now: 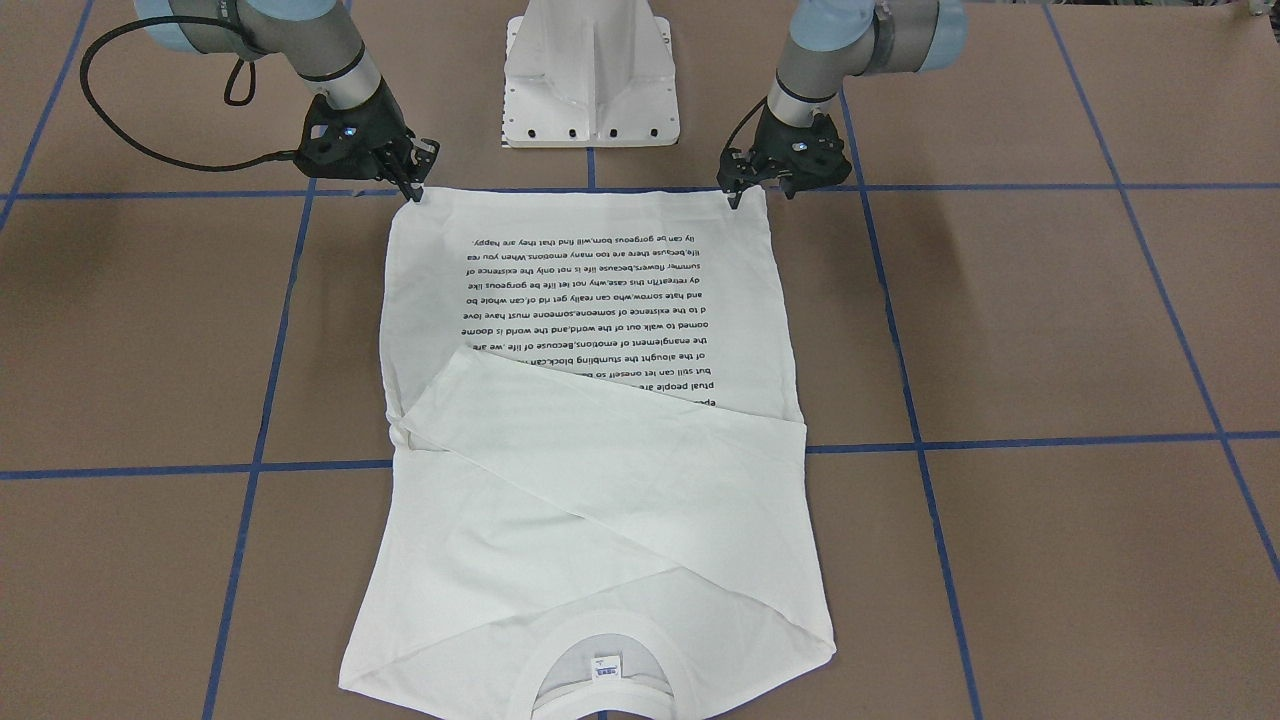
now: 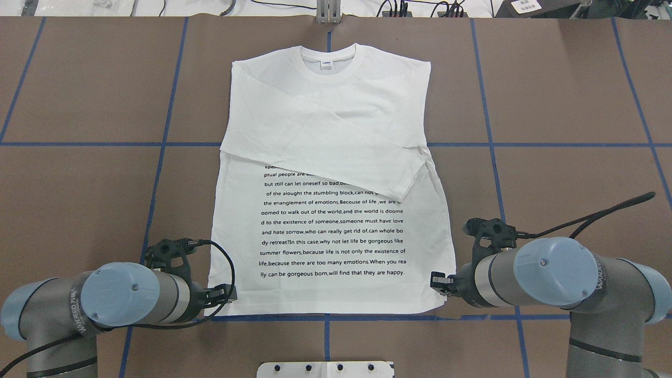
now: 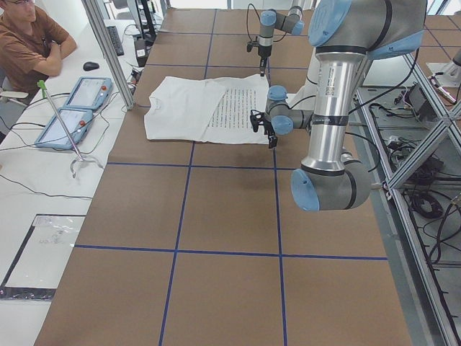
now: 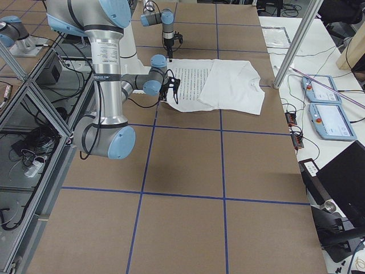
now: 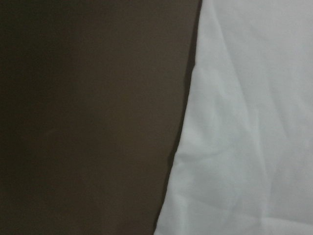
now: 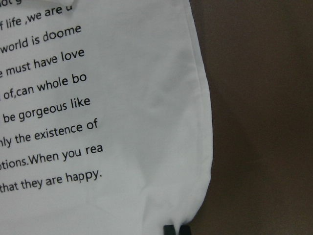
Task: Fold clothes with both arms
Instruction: 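Close both grippers on the hem corners of the shirt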
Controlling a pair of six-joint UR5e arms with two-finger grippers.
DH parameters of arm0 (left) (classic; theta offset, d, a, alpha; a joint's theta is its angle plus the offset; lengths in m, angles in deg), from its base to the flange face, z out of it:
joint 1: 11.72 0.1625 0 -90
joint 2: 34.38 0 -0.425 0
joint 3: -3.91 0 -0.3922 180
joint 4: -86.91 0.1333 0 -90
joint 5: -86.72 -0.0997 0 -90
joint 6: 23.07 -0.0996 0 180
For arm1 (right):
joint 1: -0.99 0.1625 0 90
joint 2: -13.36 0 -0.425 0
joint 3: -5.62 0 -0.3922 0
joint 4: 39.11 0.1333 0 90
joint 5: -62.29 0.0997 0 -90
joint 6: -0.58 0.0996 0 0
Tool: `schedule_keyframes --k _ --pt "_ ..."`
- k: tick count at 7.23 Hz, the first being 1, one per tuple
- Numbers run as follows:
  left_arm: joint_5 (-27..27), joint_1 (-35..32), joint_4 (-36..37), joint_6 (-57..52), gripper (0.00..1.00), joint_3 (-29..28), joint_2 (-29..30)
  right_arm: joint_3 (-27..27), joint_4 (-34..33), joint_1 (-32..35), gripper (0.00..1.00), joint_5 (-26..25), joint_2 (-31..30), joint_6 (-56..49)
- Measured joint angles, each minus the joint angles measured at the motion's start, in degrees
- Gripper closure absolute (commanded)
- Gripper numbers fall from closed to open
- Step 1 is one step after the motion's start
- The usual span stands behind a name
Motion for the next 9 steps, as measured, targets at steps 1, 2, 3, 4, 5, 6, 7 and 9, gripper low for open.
schedule_keyframes --k 1,2,3,4,5,6,7,9 --pt "-0.33 -0.03 0.03 0.00 0.15 -0.10 0.01 -0.03 0.00 0.01 1.00 0.05 0.00 -0.08" --pt "-0.43 -0.02 0.05 0.00 0.18 -0.13 0.03 -0.05 0.00 0.06 1.00 0.09 -0.02 -0.11" --pt "-0.46 0.01 0.06 0.00 0.23 -0.14 0.04 -0.04 0.02 0.12 1.00 0.14 -0.04 -0.13" --pt "-0.47 0.03 0.06 0.02 0.33 -0.12 0.17 0.00 0.06 0.21 1.00 0.21 -0.08 -0.16" --pt "-0.46 0.06 0.24 0.06 0.39 -0.10 0.43 0.04 0.08 0.39 1.00 0.30 -0.11 -0.22" --pt "-0.42 0.10 0.70 0.08 0.41 -0.09 0.92 0.09 0.07 0.61 1.00 0.40 -0.15 -0.27" --pt "-0.40 0.14 1.19 0.08 0.41 -0.10 1.46 0.12 0.05 0.80 1.00 0.45 -0.19 -0.32" --pt "-0.36 0.20 1.73 0.09 0.41 -0.32 1.91 0.16 0.06 1.03 1.00 0.48 -0.28 -0.39"
